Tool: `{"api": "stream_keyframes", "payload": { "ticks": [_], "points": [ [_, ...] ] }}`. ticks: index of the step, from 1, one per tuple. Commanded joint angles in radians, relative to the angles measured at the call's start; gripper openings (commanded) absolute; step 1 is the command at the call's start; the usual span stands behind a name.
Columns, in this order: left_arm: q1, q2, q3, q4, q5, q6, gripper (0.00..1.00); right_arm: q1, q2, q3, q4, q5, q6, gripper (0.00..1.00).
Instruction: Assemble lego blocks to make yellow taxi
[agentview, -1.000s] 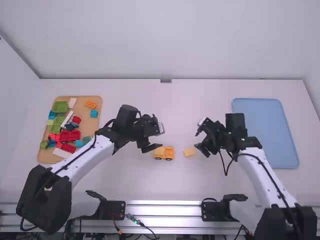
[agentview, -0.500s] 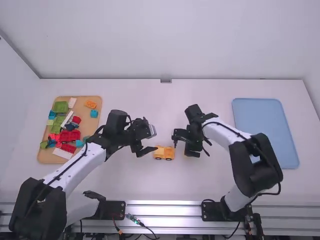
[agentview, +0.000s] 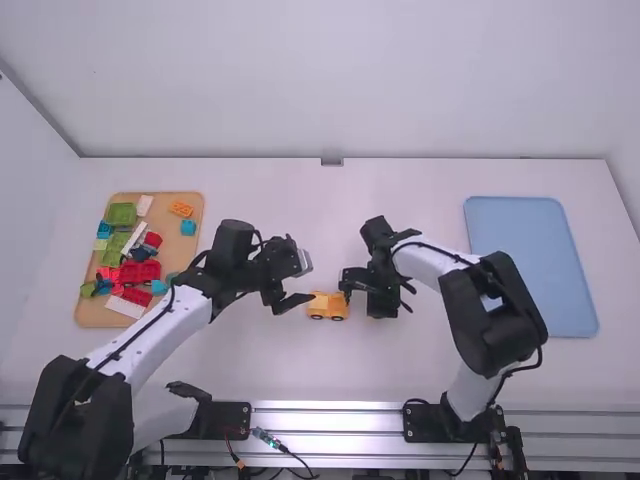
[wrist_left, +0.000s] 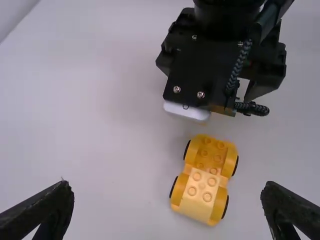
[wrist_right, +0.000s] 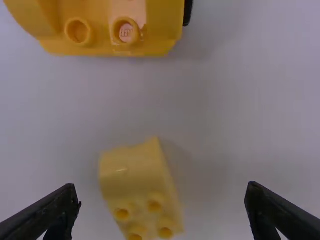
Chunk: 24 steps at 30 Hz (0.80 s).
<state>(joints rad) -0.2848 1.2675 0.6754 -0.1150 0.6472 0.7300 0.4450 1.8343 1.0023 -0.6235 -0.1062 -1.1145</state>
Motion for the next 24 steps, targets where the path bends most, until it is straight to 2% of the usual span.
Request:
{"api": "stream_keyframes", "payload": {
  "ticks": [1,5,7,8,11,12,14,15,23,24],
  "points": [
    [0.014,-0.021,-0.009,-0.004,0.019,0.0,0.99,-0.021,0.01,-0.023,0.006,-0.049,-0.039,0.86],
    [0.016,-0.021,-0.009,-0.003,0.019,0.0,0.99,-0.027,0.01,-0.048,0.049,-0.057,-0.028,0.84],
    [0.015,-0.021,-0.009,-0.004,0.019,0.0,0.99,-0.023,0.01,-0.055,0.047,-0.053,-0.027,0.77],
    [0.018,-0.021,-0.009,-0.004,0.018,0.0,0.99,-0.014,0.01,-0.055,0.043,-0.05,-0.027,0.67],
    [0.012,-0.021,-0.009,-0.004,0.019,-0.001,0.99,-0.004,0.01,-0.055,0.039,-0.05,-0.027,0.63],
    [0.01,-0.021,-0.009,-0.004,0.019,0.0,0.99,0.0,0.01,-0.055,0.04,-0.05,-0.027,0.55],
    [0.01,-0.021,-0.009,-0.004,0.019,-0.001,0.99,0.003,0.01,-0.055,0.039,-0.051,-0.022,0.49],
    [0.01,-0.021,-0.009,-0.004,0.019,-0.001,0.99,0.003,0.01,-0.055,0.04,-0.048,-0.003,0.39],
    [0.011,-0.021,-0.009,0.001,0.053,0.0,0.99,-0.008,0.01,-0.056,0.036,-0.05,0.098,0.33],
    [0.01,-0.021,-0.009,0.0,0.052,0.0,0.99,-0.009,0.01,-0.056,0.035,-0.05,0.105,0.3]
  ]
}}
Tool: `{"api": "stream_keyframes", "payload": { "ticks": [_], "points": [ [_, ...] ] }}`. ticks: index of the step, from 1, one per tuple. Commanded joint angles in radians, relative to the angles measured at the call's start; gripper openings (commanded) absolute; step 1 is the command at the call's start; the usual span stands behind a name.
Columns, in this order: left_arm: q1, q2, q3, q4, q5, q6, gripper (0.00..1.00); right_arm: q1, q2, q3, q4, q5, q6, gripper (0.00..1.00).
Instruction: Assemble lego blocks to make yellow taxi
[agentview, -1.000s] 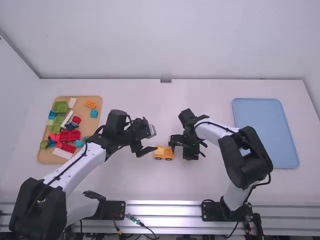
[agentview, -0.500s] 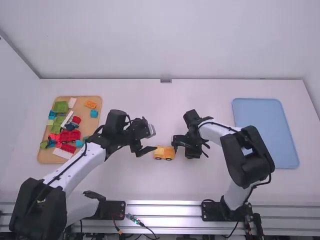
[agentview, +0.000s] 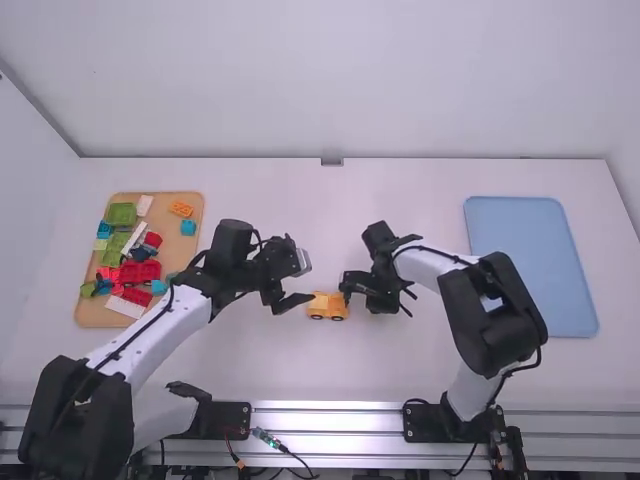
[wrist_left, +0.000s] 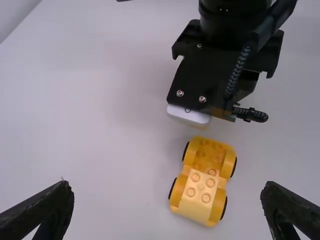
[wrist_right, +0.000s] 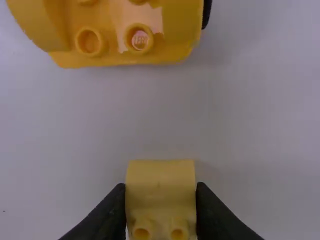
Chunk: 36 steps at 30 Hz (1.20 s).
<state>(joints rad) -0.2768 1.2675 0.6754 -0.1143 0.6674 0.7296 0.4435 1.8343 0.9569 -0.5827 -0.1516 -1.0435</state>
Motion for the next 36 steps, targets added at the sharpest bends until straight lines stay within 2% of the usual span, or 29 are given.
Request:
{"api": "stream_keyframes", "payload": {
  "ticks": [1,8,15,17,23,36],
  "points": [
    [0.002,-0.021,-0.009,0.0,0.032,0.0,0.99,-0.006,0.01,-0.011,-0.004,-0.005,0.047,0.29],
    [0.003,-0.021,-0.009,0.0,0.024,0.0,0.99,0.0,0.01,-0.014,0.037,-0.005,0.259,0.17],
    [0.003,-0.021,-0.009,0.023,0.025,-0.004,0.99,0.014,0.01,-0.015,0.029,0.049,0.504,0.11],
    [0.003,-0.021,-0.009,0.028,0.024,-0.003,0.99,0.023,0.01,-0.015,0.047,0.078,0.587,0.0],
    [0.003,-0.021,-0.009,0.069,0.02,-0.051,0.99,0.021,0.008,-0.011,0.159,0.087,0.78,0.0],
    [0.002,-0.021,-0.009,0.085,0.021,-0.098,0.99,0.014,-0.002,0.027,0.021,0.104,1.419,0.0]
  ]
}}
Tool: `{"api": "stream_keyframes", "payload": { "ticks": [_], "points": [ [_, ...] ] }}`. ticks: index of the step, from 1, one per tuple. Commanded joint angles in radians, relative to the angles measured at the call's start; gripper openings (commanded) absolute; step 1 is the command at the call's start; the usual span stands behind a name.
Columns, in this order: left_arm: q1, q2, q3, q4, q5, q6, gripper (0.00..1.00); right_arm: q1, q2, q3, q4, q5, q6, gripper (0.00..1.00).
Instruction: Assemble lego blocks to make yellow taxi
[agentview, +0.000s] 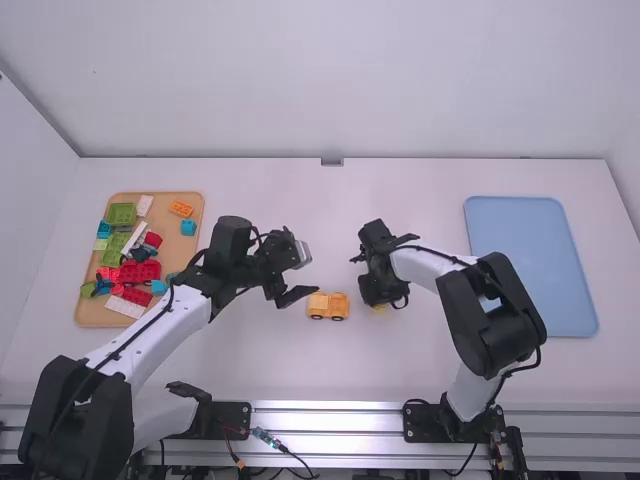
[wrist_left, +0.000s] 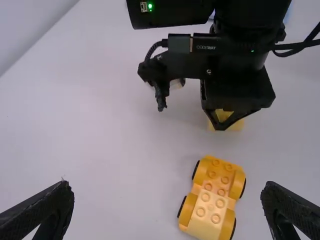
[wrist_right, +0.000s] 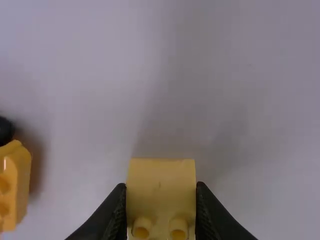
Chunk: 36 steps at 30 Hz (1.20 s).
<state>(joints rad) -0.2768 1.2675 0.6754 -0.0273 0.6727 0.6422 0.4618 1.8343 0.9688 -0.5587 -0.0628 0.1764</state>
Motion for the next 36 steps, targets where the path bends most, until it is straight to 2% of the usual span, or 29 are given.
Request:
{"api": "stream_keyframes", "payload": {
  "ticks": [1,5,7,11,13,19,30,36],
  "points": [
    [0.002,-0.021,-0.009,-0.005,0.015,-0.011,0.99,-0.004,-0.002,0.014,0.005,0.015,0.252,0.0],
    [0.003,-0.021,-0.009,-0.005,-0.005,-0.021,0.99,-0.012,-0.003,0.014,0.011,0.023,0.455,0.0],
    [0.002,-0.021,-0.009,0.01,-0.051,-0.063,0.99,-0.034,-0.003,0.014,-0.015,0.014,0.697,0.0],
    [0.003,-0.021,-0.009,0.018,-0.061,-0.077,0.99,-0.062,-0.003,0.012,-0.074,0.015,0.988,0.0],
    [0.002,-0.021,-0.009,0.018,-0.063,-0.077,0.99,-0.089,-0.003,0.012,-0.127,0.008,1.201,0.0],
    [0.002,-0.021,-0.009,0.018,-0.061,-0.077,0.99,-0.101,-0.003,0.012,-0.161,0.0,1.542,0.0],
    [0.002,-0.021,-0.009,0.018,-0.061,-0.077,0.99,-0.033,-0.003,0.012,-0.157,0.004,1.903,0.0],
    [0.002,-0.021,-0.009,0.018,-0.061,-0.077,0.99,-0.011,-0.003,0.012,-0.107,0.008,1.921,0.03]
  ]
}}
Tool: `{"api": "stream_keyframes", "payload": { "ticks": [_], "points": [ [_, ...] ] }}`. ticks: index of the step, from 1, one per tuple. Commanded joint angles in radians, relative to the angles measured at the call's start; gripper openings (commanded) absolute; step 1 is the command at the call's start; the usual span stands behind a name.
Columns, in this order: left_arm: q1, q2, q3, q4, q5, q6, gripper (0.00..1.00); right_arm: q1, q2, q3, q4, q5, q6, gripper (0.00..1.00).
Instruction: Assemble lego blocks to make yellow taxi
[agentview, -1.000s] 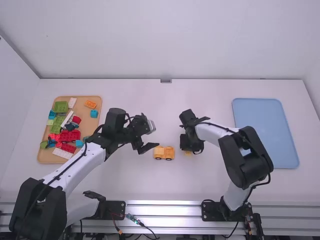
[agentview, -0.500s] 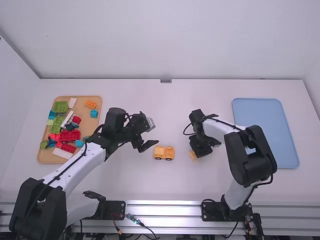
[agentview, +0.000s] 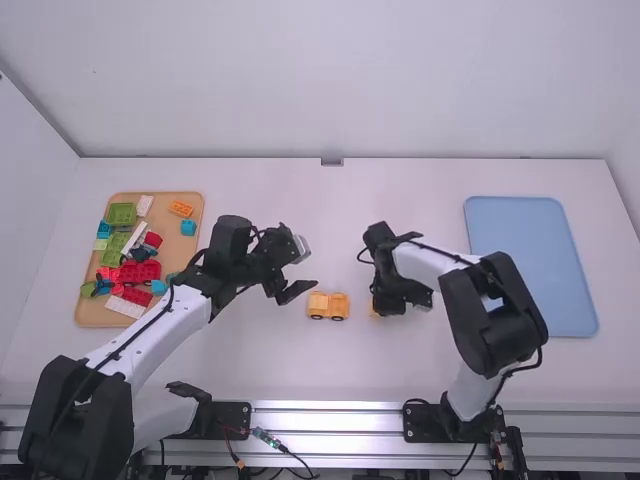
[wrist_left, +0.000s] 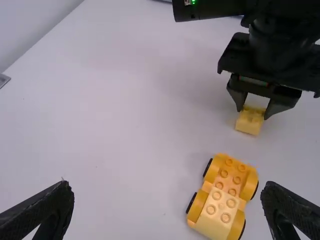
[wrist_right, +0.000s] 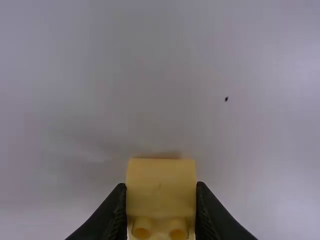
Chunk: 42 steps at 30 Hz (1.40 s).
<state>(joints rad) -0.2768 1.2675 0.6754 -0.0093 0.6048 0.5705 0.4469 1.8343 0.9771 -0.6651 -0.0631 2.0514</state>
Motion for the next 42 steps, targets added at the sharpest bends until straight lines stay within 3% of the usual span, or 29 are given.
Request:
{"api": "stream_keyframes", "payload": {
  "ticks": [1,3,5,7,8,9,10,12,17,25,28,31,32,33,36,42],
  "points": [
    [0.002,-0.021,-0.009,0.0,0.007,-0.005,0.99,0.006,-0.003,0.004,0.008,0.01,0.047,0.07],
    [0.002,-0.021,-0.009,0.0,0.007,-0.006,0.99,0.003,-0.003,0.005,0.01,0.012,0.046,0.17],
    [0.002,-0.021,-0.009,0.0,0.008,-0.006,0.99,-0.005,-0.003,0.005,0.011,0.008,0.045,0.35],
    [0.002,-0.021,-0.009,0.0,0.008,-0.006,0.99,-0.013,-0.003,0.005,0.01,0.007,0.019,0.44],
    [0.002,-0.021,-0.009,0.0,0.007,-0.006,0.99,-0.02,-0.003,0.005,0.012,-0.001,-0.011,0.63],
    [0.002,-0.021,-0.009,0.0,0.007,-0.006,0.99,-0.021,-0.003,0.005,0.012,-0.003,-0.016,0.7],
    [0.003,-0.021,-0.009,0.0,0.007,-0.006,0.99,-0.032,-0.003,0.005,0.014,-0.021,-0.05,0.84],
    [0.002,-0.021,-0.009,0.0,0.008,-0.005,0.99,-0.045,-0.003,0.004,0.027,-0.045,-0.087,0.99],
    [0.002,-0.021,-0.009,0.0,0.007,-0.006,0.99,-0.079,-0.003,0.014,0.024,-0.087,-0.207,0.99],
    [0.002,-0.021,-0.009,0.0,0.006,-0.005,0.99,-0.161,-0.034,0.138,-0.192,-0.151,-0.489,0.99],
    [0.002,-0.021,-0.009,0.002,0.004,-0.005,0.99,-0.179,-0.049,0.201,-0.242,-0.176,-0.701,0.99],
    [0.002,-0.021,-0.009,0.003,0.004,-0.005,0.99,-0.191,-0.058,0.266,-0.24,-0.275,-1.113,0.96],
    [0.002,-0.021,-0.009,0.003,0.004,-0.005,0.99,-0.191,-0.058,0.266,-0.24,-0.275,-1.113,0.96],
    [0.002,-0.021,-0.009,0.003,0.006,0.005,0.99,-0.194,-0.058,0.294,-0.241,-0.328,-1.356,0.99],
    [0.003,-0.021,-0.009,0.003,0.004,0.002,0.99,-0.194,-0.058,0.317,-0.228,-0.318,-1.646,0.99],
    [0.002,-0.021,-0.009,0.003,0.004,0.002,0.99,-0.2,-0.058,0.31,-0.158,-0.19,-1.683,0.99]
  ]
}}
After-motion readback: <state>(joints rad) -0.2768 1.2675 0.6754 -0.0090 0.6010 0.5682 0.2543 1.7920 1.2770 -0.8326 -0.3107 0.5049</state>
